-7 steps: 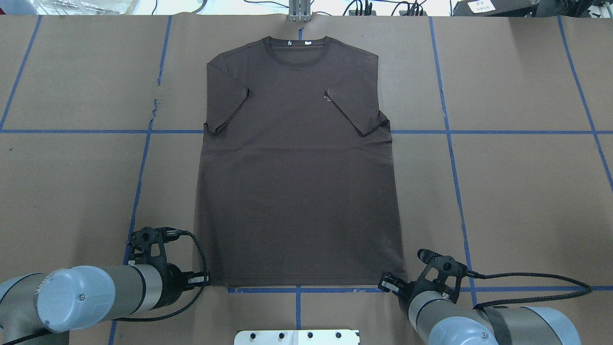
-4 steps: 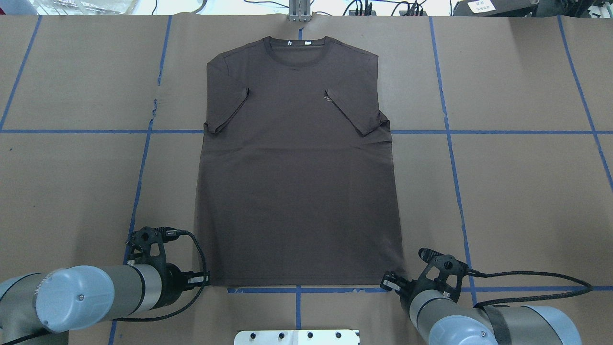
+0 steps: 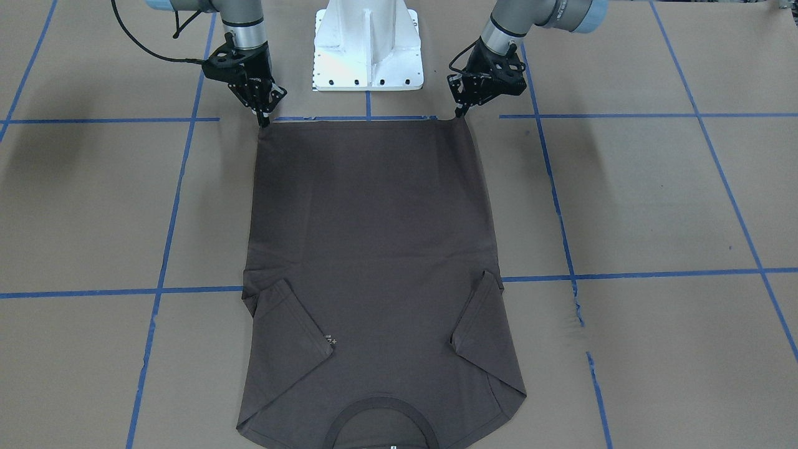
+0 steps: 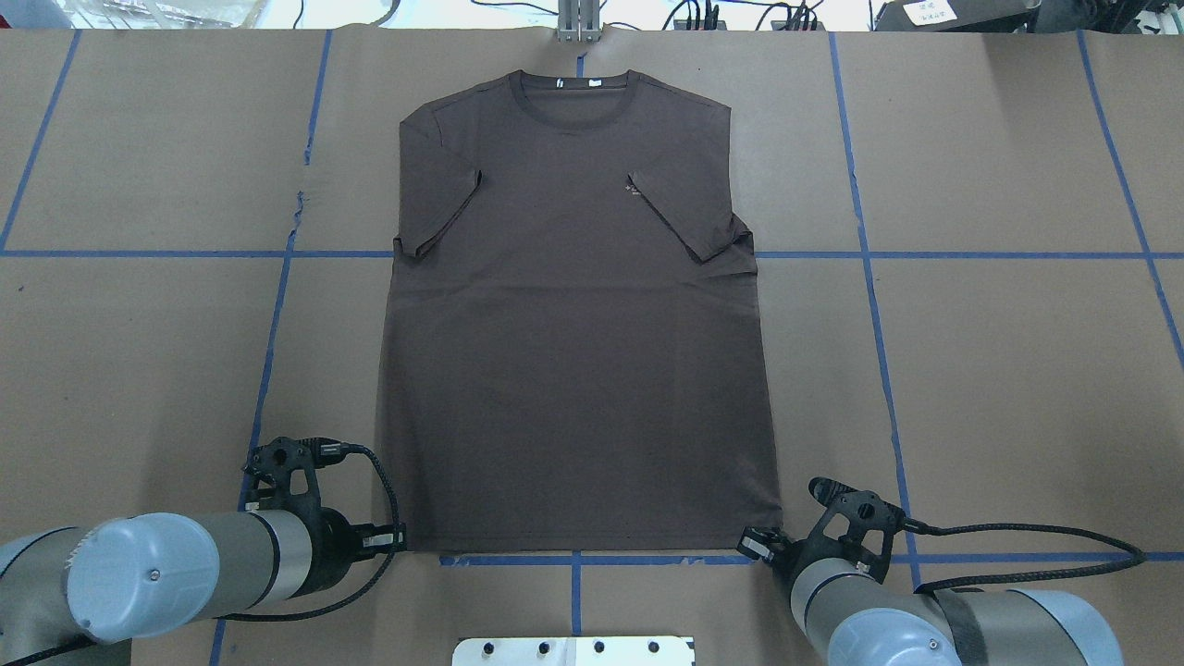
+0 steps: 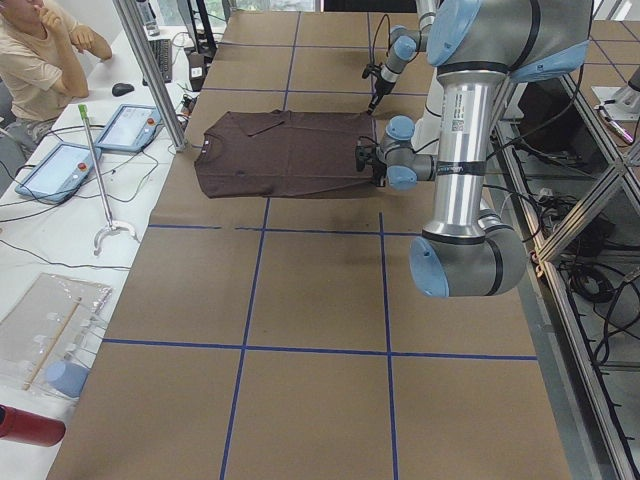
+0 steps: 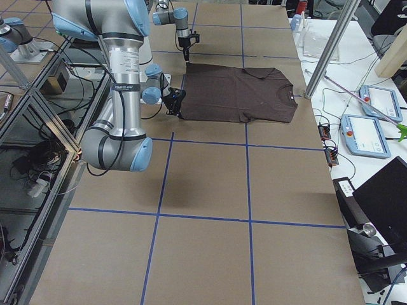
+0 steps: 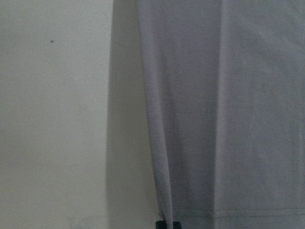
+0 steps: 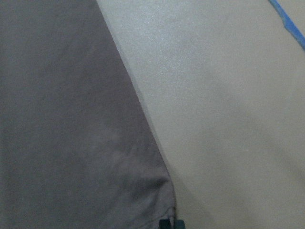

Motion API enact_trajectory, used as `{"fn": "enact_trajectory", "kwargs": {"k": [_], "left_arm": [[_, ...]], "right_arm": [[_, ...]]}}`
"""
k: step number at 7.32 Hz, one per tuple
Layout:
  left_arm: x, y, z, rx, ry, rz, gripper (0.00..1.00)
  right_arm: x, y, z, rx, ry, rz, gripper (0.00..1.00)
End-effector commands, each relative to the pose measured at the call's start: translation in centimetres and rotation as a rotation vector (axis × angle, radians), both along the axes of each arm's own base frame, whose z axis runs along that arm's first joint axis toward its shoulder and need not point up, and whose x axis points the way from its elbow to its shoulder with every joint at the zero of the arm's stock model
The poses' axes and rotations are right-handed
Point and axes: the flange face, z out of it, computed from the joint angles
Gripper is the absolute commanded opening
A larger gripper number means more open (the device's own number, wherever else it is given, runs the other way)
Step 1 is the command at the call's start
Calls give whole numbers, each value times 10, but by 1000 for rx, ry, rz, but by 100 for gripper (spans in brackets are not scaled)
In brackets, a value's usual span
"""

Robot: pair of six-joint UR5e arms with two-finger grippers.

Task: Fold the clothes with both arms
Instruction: 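Grasp both hem corners nearest the robot with the left and right grippers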

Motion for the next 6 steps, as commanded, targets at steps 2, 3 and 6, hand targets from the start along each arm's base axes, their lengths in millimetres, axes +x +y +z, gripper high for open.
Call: {"fn": "enact_trajectory", "kwargs": {"k": [2, 3, 6], "left_arm": [[-5, 1, -10, 2, 20, 2, 0], [-22, 3, -36, 6, 30, 5, 0], [-150, 37, -181, -72, 25, 139, 0]], "right_arm": [[19, -18, -21, 5, -36, 31, 0], [48, -22, -51, 1, -32, 40, 0], [190, 0, -168, -91, -133, -57, 0]]}}
